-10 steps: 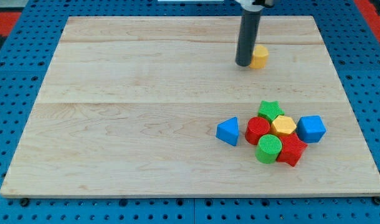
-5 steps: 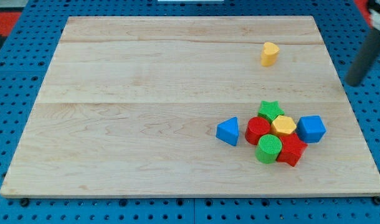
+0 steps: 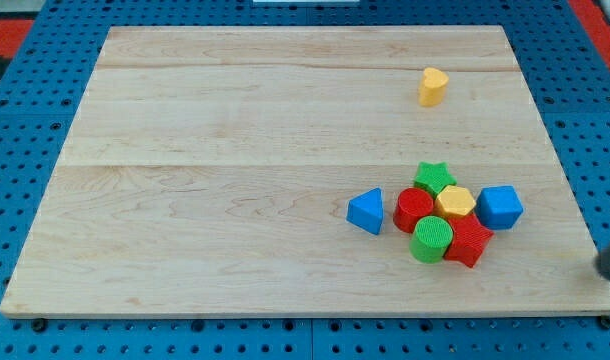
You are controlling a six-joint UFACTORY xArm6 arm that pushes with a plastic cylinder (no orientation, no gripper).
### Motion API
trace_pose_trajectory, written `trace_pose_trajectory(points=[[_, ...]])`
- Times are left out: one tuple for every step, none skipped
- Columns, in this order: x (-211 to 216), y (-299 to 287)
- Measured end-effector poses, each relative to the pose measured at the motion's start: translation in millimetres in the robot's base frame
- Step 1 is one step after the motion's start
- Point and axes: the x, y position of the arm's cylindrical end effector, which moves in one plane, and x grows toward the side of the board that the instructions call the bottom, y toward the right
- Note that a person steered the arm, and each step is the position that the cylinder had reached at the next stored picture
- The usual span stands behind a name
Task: Push yellow hexagon towards yellow heart
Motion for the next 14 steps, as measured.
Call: trace_pose_trajectory(points=[[-19.3,-42.1],[-46.1,-81.6],[-68.1,-111.6],[-83.7,-136.1],[-95.9,-153.2],[-100.6,-182.3],[-100.6,-222.8],[-113.6,-256.9],[-147.7,-281.9],[-177.8,-292.6],[-196.1,-289.8],[-190.8,-297.3],[-176.7,-297.3],[-161.9,-288.2]])
